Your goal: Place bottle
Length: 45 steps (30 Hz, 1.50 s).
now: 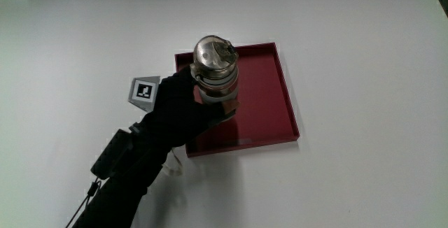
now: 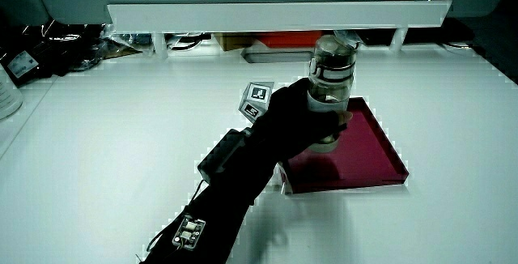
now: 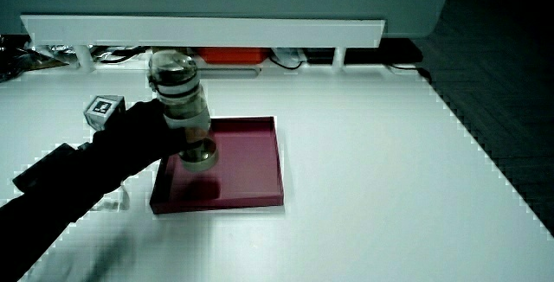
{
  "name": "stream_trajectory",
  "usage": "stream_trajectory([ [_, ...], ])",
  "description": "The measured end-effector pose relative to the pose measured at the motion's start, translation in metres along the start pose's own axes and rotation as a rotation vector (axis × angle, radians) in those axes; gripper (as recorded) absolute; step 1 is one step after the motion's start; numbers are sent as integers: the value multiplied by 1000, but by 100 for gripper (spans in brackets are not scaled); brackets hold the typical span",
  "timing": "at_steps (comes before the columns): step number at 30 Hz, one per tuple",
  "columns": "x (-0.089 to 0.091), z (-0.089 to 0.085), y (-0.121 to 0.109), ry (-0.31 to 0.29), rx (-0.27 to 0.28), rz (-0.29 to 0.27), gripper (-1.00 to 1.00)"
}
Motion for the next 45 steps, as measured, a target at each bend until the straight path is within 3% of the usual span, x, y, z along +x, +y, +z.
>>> stream_trajectory([
  [2, -8, -8, 1, 3, 2, -8, 0],
  [4, -8, -13, -1, 16, -21, 70, 0],
  [5, -11, -15, 0, 21, -22, 53, 0],
  [8, -13, -21, -2, 23, -46, 102, 0],
  [9, -17, -22, -2, 34, -51, 102, 0],
  [10, -21, -24, -2, 7, -50, 80, 0],
  [12, -25, -25, -3, 14, -56, 108, 0],
  [13, -28, -26, -2, 25, -56, 86, 0],
  [15, -32, -27, -4, -27, -60, 103, 0],
  [18, -33, -27, -4, -8, -66, 111, 0],
  [25, -39, -29, -5, -35, -73, 115, 0],
  [26, -40, -30, -5, -45, -72, 99, -4],
  [29, -39, -29, -7, -33, -76, 135, -17],
  [30, -43, -30, -6, -43, -68, 112, -21],
  [31, -40, -29, -7, -27, -74, 137, -25],
  [34, -38, -29, -9, -43, -84, 137, -38],
  [35, -37, -27, -10, -36, -94, 166, -42],
  [38, -40, -22, -17, -67, -92, 185, -54],
  [39, -40, -21, -19, -67, -89, 167, -58],
  [40, -38, -18, -22, -30, -84, 194, -62],
  [41, -36, -17, -25, -97, -73, 149, -67],
  [42, -36, -14, -26, -55, -59, 142, -71],
  [44, -22, -10, -29, -108, -58, 117, -79],
  [45, -17, -6, -31, -96, -55, 99, -83],
])
